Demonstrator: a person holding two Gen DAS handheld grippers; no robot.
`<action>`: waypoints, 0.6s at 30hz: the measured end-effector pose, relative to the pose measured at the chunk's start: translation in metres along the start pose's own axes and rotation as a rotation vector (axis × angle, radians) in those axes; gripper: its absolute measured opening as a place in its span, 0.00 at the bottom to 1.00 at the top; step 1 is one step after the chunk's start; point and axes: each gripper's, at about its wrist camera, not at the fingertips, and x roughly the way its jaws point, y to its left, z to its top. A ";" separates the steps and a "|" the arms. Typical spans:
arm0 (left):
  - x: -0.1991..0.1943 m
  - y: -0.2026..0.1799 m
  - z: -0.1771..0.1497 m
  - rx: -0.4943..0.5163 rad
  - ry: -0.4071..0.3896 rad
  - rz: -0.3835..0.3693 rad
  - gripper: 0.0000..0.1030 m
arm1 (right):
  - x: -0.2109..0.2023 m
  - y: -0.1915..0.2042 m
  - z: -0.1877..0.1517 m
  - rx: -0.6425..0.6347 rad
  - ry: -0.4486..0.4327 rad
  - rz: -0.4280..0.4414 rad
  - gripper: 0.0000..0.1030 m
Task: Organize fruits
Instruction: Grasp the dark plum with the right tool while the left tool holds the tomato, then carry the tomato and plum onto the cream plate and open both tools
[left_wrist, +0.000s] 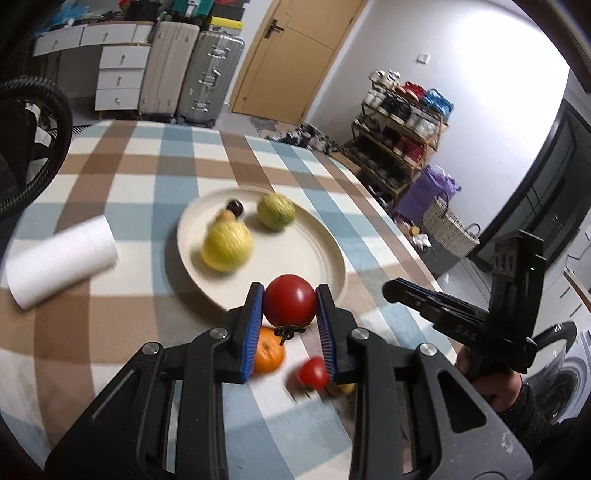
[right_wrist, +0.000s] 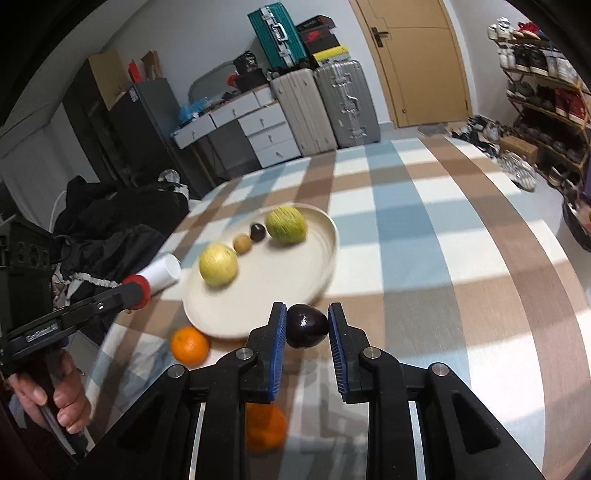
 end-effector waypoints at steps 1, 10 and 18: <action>0.000 0.003 0.006 -0.003 -0.009 0.007 0.25 | 0.001 0.002 0.005 -0.007 -0.004 0.008 0.23; 0.020 0.032 0.058 -0.004 -0.046 0.076 0.25 | 0.030 0.022 0.057 -0.042 -0.019 0.089 0.23; 0.064 0.067 0.091 -0.031 -0.014 0.087 0.25 | 0.076 0.043 0.094 -0.083 0.010 0.153 0.23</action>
